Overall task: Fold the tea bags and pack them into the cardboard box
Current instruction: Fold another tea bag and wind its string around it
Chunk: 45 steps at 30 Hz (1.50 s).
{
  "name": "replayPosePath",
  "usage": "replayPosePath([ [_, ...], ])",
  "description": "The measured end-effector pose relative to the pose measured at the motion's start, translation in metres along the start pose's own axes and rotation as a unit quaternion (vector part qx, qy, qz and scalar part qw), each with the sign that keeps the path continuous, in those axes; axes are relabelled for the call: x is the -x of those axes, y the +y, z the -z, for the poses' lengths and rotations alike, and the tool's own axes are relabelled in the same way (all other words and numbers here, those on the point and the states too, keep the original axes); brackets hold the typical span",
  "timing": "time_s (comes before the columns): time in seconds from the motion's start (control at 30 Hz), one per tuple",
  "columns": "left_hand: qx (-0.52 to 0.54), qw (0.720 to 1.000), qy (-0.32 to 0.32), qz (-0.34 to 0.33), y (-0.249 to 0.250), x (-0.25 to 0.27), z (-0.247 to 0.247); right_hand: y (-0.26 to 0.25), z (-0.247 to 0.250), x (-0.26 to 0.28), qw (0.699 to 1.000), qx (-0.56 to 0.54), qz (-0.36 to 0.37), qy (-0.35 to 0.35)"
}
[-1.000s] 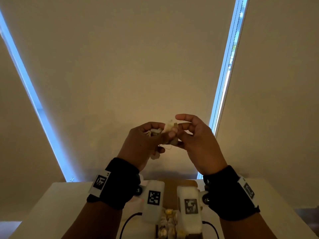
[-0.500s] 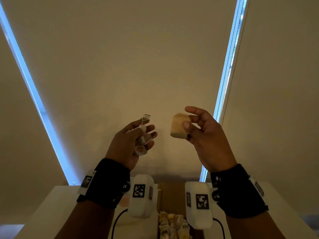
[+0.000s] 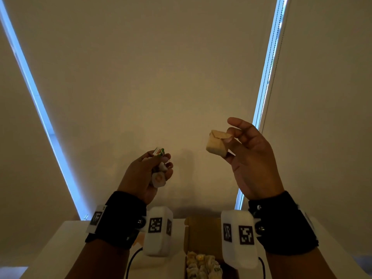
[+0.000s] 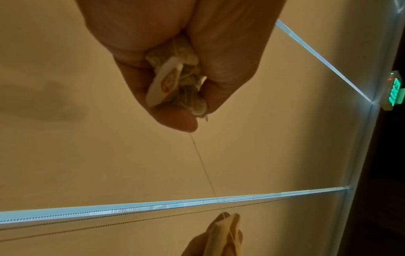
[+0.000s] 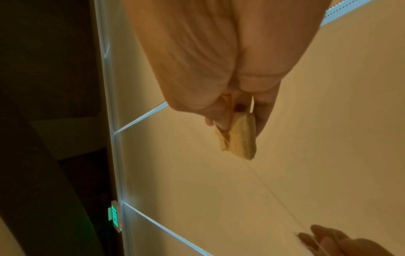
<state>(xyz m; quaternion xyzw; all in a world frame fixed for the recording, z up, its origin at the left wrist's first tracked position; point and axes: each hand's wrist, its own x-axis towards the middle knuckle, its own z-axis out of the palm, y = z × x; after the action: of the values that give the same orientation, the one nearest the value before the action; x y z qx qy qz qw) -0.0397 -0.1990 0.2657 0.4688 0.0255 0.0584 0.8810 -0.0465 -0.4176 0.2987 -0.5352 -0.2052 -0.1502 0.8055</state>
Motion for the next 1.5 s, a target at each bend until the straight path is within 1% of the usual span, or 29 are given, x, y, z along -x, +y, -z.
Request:
replayPosePath([
  [0.1,0.052,0.998,0.014,0.03,-0.002,0.0,0.002,-0.005,-0.003,0.003,0.997,-0.066,-0.03,-0.016],
  [0.17,0.067,0.997,0.014,0.048,-0.003,0.0,0.005,-0.006,-0.003,0.004,0.994,-0.097,-0.043,-0.019],
  [0.27,0.045,0.997,0.006,0.069,-0.005,0.0,0.01,-0.009,-0.004,0.006,0.991,-0.123,-0.053,-0.014],
  [0.37,0.031,0.997,0.004,0.069,-0.007,-0.002,0.014,-0.013,-0.005,0.007,0.991,-0.116,-0.067,-0.01],
  [0.47,-0.019,0.999,-0.023,0.03,-0.004,0.001,0.01,-0.013,-0.007,0.009,0.994,-0.073,-0.081,-0.015],
  [0.57,-0.092,0.993,-0.076,-0.023,0.007,0.012,-0.002,-0.009,-0.009,0.013,0.995,-0.035,-0.094,-0.025],
  [0.67,-0.196,0.971,-0.113,-0.08,0.02,0.024,-0.018,-0.004,-0.012,0.016,0.995,0.008,-0.095,-0.035],
  [0.73,-0.245,0.953,-0.13,-0.118,0.026,0.029,-0.028,-0.002,-0.016,0.017,0.995,0.037,-0.087,-0.035],
  [0.83,-0.306,0.928,-0.135,-0.164,0.031,0.034,-0.04,0.002,-0.02,0.016,0.994,0.081,-0.072,-0.019],
  [1.0,-0.371,0.894,-0.11,-0.224,0.029,0.029,-0.047,0.009,-0.027,0.014,0.989,0.13,-0.068,-0.018],
  [1.07,-0.385,0.885,-0.099,-0.241,0.028,0.028,-0.047,0.01,-0.027,0.014,0.988,0.137,-0.068,-0.018],
  [1.13,-0.385,0.886,-0.086,-0.242,0.027,0.026,-0.048,0.01,-0.026,0.013,0.987,0.146,-0.065,-0.018],
  [1.23,-0.353,0.903,-0.065,-0.235,0.027,0.021,-0.048,0.007,-0.021,0.009,0.98,0.19,-0.057,-0.009],
  [1.3,-0.336,0.911,-0.055,-0.234,0.029,0.017,-0.048,0.003,-0.018,0.006,0.964,0.26,-0.048,-0.022],
  [1.4,-0.333,0.912,-0.039,-0.237,0.033,0.014,-0.048,-0.001,-0.01,0.002,0.93,0.363,-0.018,-0.061],
  [1.47,-0.338,0.909,-0.039,-0.241,0.033,0.011,-0.047,-0.006,-0.005,0.001,0.915,0.396,0.009,-0.079],
  [1.5,-0.347,0.904,-0.044,-0.245,0.034,0.011,-0.046,-0.009,-0.004,0.0,0.913,0.399,0.02,-0.083],
])
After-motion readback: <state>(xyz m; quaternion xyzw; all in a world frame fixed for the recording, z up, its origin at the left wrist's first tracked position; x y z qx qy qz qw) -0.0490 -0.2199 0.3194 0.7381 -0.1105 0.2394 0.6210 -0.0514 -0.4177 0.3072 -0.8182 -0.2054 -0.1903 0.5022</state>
